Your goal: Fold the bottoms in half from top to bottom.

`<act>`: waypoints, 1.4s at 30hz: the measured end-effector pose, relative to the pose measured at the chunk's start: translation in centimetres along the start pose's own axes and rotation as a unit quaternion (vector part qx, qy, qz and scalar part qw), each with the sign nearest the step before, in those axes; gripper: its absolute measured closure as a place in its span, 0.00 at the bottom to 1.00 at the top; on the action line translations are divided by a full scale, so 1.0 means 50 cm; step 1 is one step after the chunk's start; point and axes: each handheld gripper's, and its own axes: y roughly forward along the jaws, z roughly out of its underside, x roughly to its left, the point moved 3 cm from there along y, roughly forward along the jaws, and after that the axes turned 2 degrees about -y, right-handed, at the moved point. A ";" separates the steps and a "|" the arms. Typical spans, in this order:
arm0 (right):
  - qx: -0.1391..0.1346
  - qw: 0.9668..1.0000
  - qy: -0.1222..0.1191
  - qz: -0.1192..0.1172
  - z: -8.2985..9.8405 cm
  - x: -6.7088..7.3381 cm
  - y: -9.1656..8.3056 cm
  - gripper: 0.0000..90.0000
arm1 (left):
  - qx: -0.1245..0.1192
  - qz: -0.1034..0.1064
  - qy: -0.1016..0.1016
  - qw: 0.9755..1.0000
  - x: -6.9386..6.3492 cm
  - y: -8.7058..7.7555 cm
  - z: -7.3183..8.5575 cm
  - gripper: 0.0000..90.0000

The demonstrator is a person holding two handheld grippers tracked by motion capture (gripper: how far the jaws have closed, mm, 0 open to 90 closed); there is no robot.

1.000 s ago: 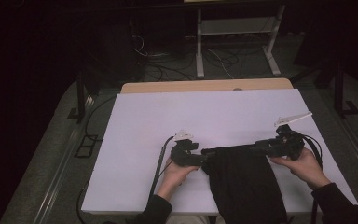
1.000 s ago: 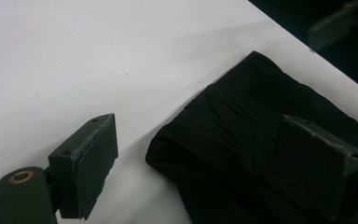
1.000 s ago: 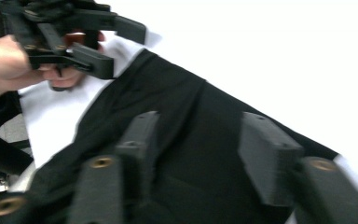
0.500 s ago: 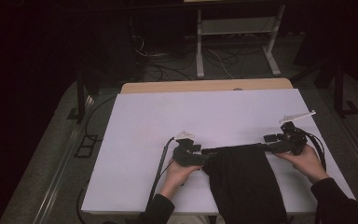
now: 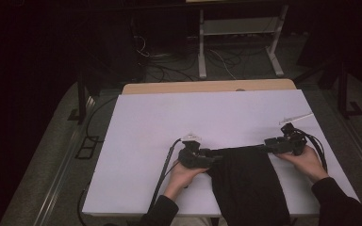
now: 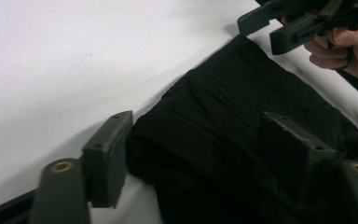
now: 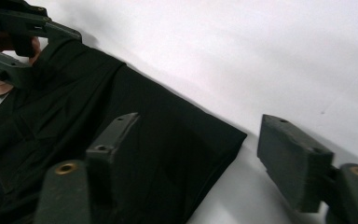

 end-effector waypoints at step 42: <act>-0.001 0.999 -0.036 -0.015 -0.057 0.056 0.015 0.93 | 0.045 -0.036 0.088 0.994 0.003 -0.069 -0.077 0.90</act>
